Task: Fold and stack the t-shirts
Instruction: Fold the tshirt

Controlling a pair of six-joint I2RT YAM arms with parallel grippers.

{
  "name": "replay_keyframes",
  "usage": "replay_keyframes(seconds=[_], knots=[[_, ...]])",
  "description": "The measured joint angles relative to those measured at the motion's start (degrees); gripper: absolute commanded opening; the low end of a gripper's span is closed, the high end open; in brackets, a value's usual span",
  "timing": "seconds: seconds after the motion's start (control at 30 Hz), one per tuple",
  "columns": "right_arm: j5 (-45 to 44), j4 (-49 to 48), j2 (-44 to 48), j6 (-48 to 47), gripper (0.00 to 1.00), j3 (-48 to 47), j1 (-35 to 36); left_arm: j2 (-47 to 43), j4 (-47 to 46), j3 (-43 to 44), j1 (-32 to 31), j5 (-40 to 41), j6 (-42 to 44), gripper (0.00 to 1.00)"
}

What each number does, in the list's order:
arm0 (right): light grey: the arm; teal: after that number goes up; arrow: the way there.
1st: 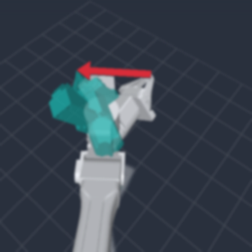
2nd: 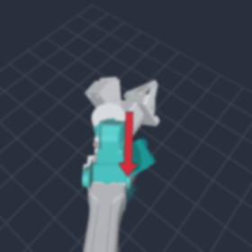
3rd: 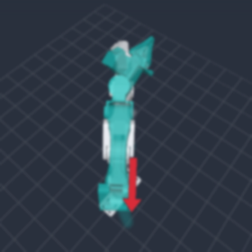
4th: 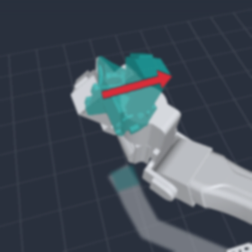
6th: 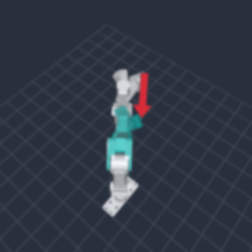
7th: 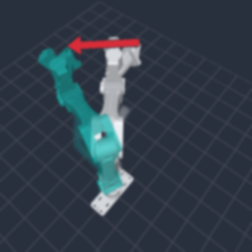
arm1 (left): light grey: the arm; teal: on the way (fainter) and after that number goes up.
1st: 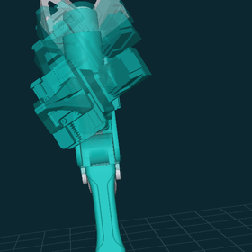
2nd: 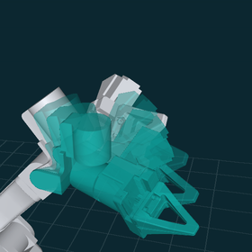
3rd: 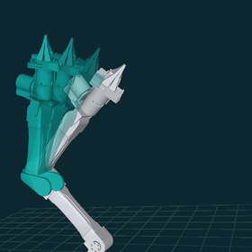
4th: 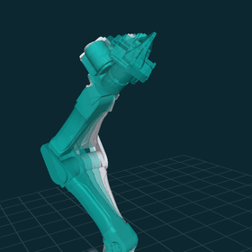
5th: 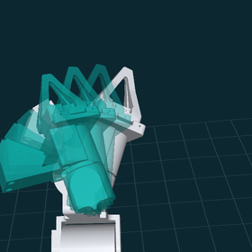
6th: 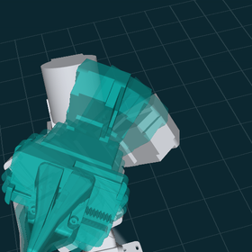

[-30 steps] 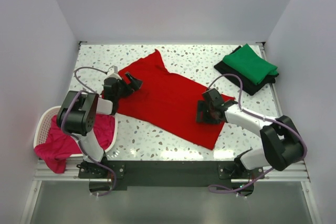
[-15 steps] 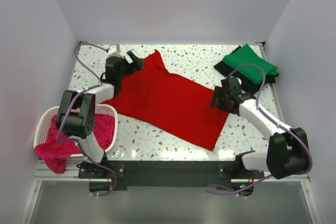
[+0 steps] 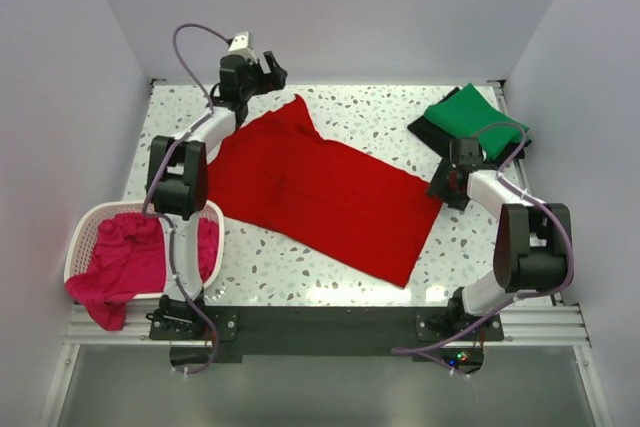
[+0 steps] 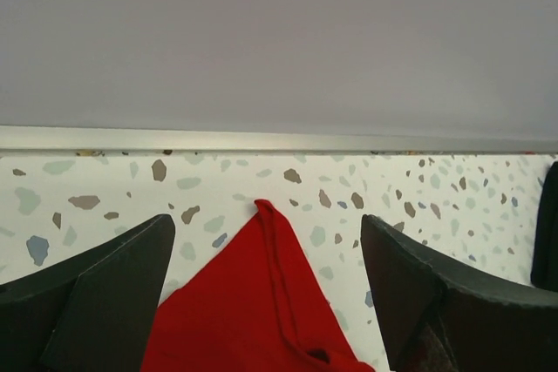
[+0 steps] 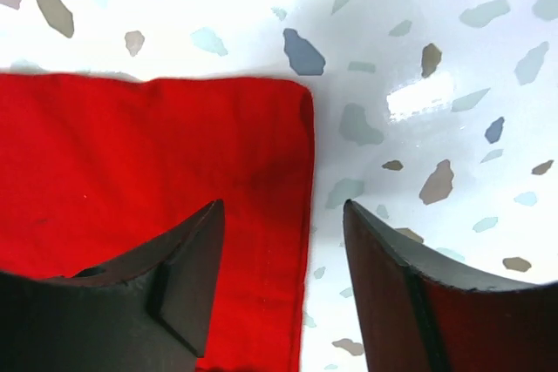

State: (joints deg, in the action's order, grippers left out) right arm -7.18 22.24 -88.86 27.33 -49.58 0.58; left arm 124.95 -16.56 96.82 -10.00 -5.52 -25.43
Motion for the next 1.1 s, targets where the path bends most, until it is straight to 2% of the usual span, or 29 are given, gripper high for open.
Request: replay_keyframes(seconds=[0.17, 0.53, 0.93, 1.1], knots=[[0.5, -1.3, 0.0, -0.2, 0.5, 0.0, -1.2, 4.3, 2.1, 3.9, 0.0, -2.2, 2.6, 0.91], [-2.9, -3.6, -2.1, -0.4, 0.4, -2.0, -2.1, 11.6, 0.8, 9.6, -0.3, -9.7, 5.6, 0.9], [-5.0, -4.1, -6.2, -0.4, 0.27, -3.5, -2.2, 16.6, 1.2, 14.0, -1.3, -10.7, 6.6, 0.9], [-5.4, -4.3, -6.6, -0.4, 0.26, -3.9, -2.2, 18.0, 1.2, 14.8, -1.3, -10.7, 6.5, 0.9]])
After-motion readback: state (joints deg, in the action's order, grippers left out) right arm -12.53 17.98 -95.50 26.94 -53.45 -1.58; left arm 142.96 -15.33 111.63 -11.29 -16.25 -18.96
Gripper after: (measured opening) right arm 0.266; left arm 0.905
